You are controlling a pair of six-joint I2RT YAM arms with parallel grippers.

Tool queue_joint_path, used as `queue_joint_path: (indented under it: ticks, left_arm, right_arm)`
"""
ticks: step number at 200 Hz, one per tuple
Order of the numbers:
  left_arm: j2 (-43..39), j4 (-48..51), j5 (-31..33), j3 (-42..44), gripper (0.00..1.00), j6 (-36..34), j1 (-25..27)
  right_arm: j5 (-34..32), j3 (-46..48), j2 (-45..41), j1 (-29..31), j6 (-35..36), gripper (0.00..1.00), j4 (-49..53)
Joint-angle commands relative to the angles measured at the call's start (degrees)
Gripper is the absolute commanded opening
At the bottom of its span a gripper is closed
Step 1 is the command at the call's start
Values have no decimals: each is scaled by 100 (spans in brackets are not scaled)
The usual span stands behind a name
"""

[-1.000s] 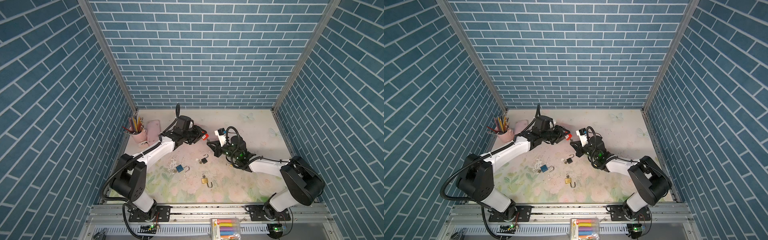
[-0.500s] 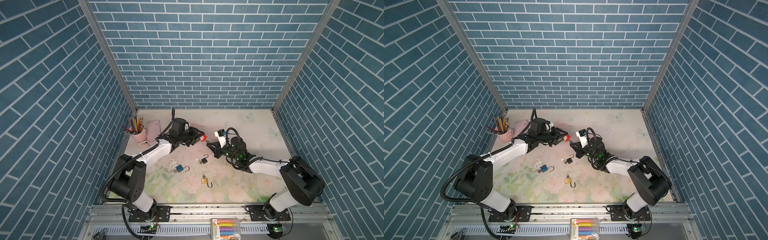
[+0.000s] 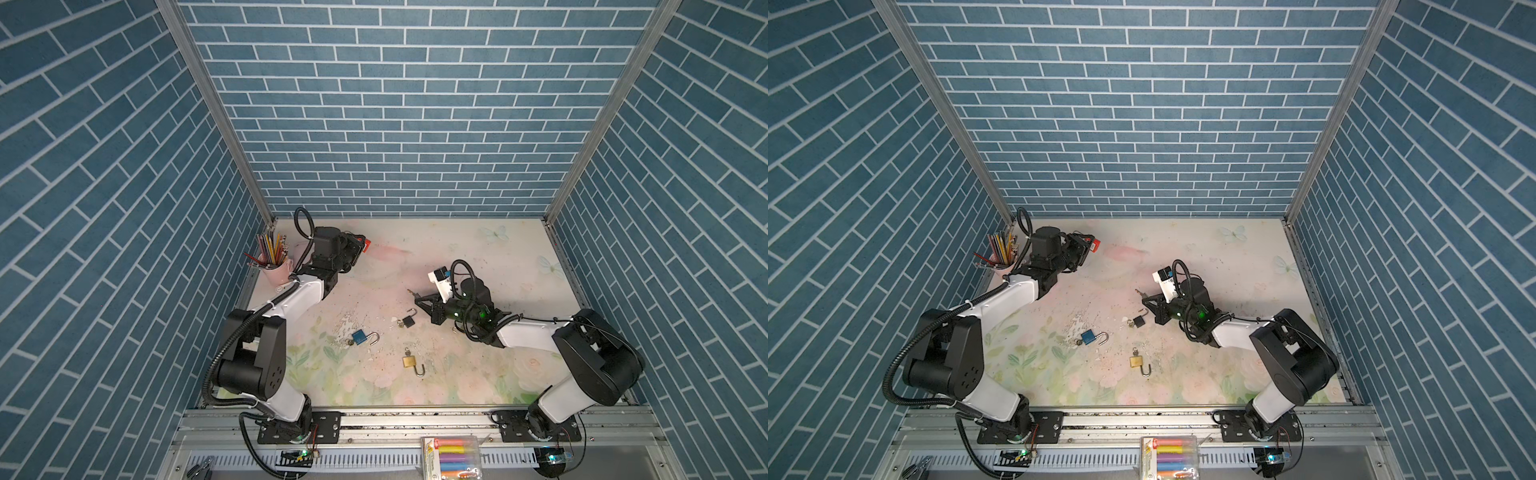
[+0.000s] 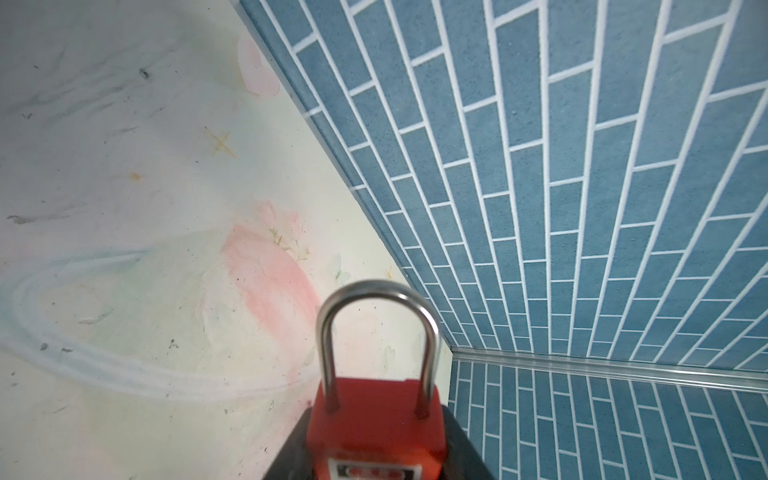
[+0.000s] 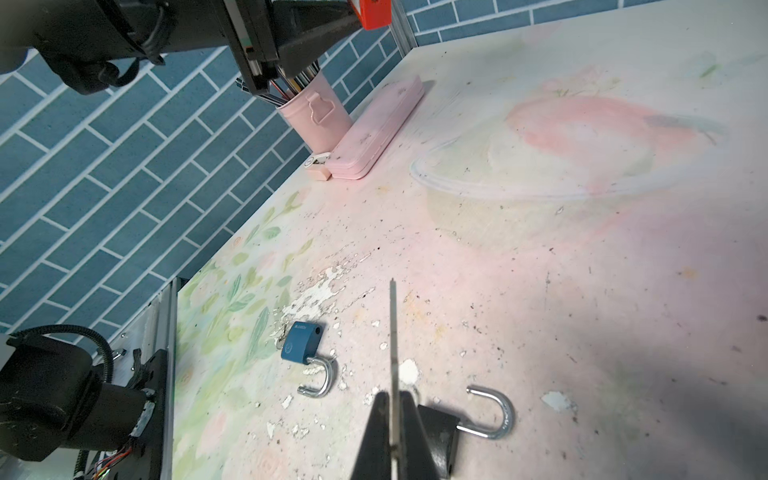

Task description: Lock with the key

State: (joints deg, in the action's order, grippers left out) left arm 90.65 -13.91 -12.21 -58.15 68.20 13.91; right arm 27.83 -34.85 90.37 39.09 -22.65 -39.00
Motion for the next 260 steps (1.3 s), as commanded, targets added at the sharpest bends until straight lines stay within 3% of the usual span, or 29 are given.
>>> queue_joint_path:
  ticks: [1, 48, 109, 136, 179, 260]
  left_arm:
    - [1, 114, 382, -274, 0, -393, 68]
    - [395, 1553, 922, -1410, 0, -2001, 324]
    - [1636, 3618, 1725, -3201, 0, -4368, 1228]
    - [2167, 4147, 1821, -3640, 0, -5066, 1545]
    - [3119, 5079, 1953, -4460, 0, -5695, 1816]
    - [3866, 5283, 1926, -4994, 0, -5897, 1878]
  right_arm:
    - [16, -35, -98, -5, -90, 0, 71]
    - [-386, -34, -478, -247, -82, 0, 671]
    - [-496, -244, -564, -700, -108, 0, 1347]
    - [-515, -289, -521, -746, -111, 0, 1421]
    - [-465, -385, -367, -755, -134, 0, 1458]
    - [-421, -348, -239, -754, -186, 0, 1387]
